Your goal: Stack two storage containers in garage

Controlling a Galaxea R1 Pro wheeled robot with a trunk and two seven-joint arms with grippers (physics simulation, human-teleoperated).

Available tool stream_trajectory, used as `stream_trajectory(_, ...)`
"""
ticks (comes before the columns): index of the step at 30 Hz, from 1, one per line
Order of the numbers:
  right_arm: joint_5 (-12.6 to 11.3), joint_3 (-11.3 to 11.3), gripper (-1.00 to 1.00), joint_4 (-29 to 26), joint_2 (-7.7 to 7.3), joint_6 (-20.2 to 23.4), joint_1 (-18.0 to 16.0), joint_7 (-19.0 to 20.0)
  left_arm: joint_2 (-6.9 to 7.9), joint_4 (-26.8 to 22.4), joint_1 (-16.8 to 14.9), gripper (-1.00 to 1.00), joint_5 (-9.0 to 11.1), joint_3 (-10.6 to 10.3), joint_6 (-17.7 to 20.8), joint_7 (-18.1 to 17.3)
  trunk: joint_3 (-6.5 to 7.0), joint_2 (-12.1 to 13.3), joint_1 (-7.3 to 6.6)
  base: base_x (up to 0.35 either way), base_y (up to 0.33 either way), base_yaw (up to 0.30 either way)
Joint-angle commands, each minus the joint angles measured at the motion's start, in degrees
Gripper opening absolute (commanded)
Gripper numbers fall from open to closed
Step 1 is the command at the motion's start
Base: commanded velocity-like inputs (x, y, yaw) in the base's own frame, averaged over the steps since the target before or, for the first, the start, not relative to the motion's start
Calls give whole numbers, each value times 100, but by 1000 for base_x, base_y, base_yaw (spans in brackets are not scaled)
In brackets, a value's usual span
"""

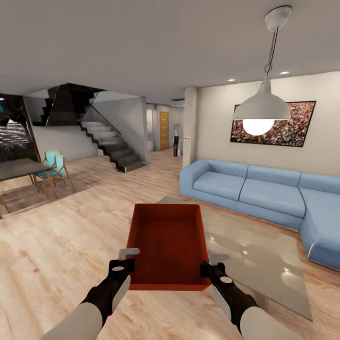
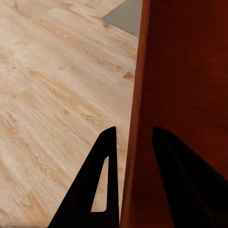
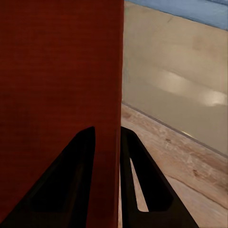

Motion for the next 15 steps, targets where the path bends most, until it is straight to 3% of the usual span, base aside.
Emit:
stream_trajectory(1,2,-74,-100,4,-11,-20,-1,-51,9,-18,-4,-100,38,54,30,65,1,-5,2,0,0,300)
stream_trajectory(15,10,-66,-100,6,-11,-20,-1,-50,9,-23,-4,-100,29,53,21,104,39,-5,2,0,0,300)
